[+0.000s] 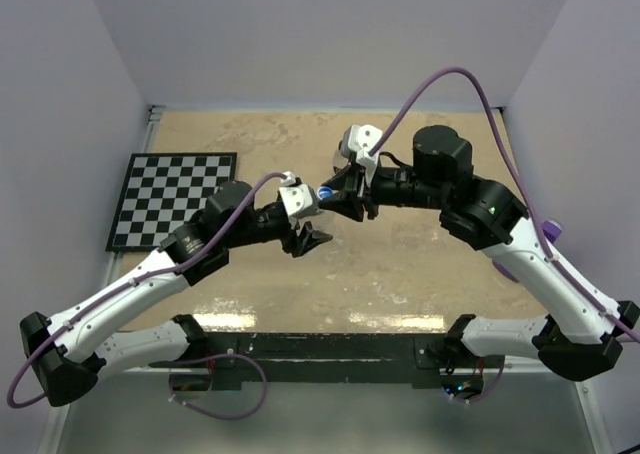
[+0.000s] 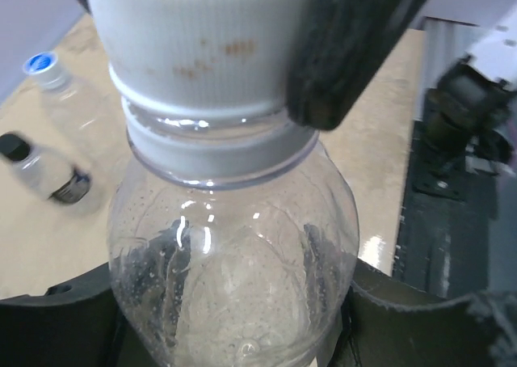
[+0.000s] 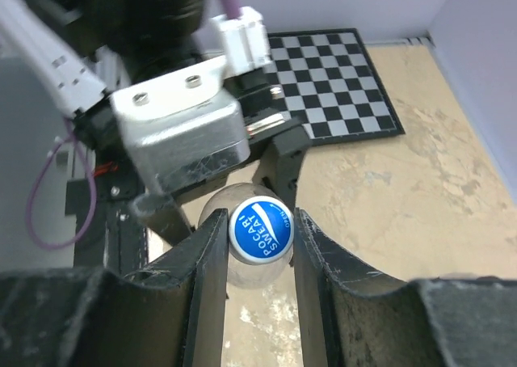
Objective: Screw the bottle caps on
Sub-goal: Screw the bottle cap onto the plastic bottle.
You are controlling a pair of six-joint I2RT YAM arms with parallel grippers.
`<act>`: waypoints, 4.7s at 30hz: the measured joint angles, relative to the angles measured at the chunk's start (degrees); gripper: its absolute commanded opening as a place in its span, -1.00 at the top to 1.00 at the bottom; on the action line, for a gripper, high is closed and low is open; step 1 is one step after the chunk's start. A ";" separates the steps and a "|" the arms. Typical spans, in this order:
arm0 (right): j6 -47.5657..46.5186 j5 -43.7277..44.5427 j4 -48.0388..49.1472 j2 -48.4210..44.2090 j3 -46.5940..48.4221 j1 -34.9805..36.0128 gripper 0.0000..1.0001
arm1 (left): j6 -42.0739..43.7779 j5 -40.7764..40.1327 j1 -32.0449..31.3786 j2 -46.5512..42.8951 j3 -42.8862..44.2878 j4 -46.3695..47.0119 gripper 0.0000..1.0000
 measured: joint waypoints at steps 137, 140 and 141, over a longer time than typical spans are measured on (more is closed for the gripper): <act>-14.62 -3.52 -10.38 -4.33 3.13 -3.30 -0.29 | 12.85 14.14 4.44 9.55 8.22 -16.87 1.00; -17.88 -4.57 -13.42 -1.95 3.52 -2.51 -0.26 | 15.56 17.97 4.46 11.50 9.92 -20.61 1.00; -18.88 -4.61 -14.67 -1.11 3.52 -2.10 -0.24 | 16.15 18.82 4.46 11.82 10.32 -21.70 1.00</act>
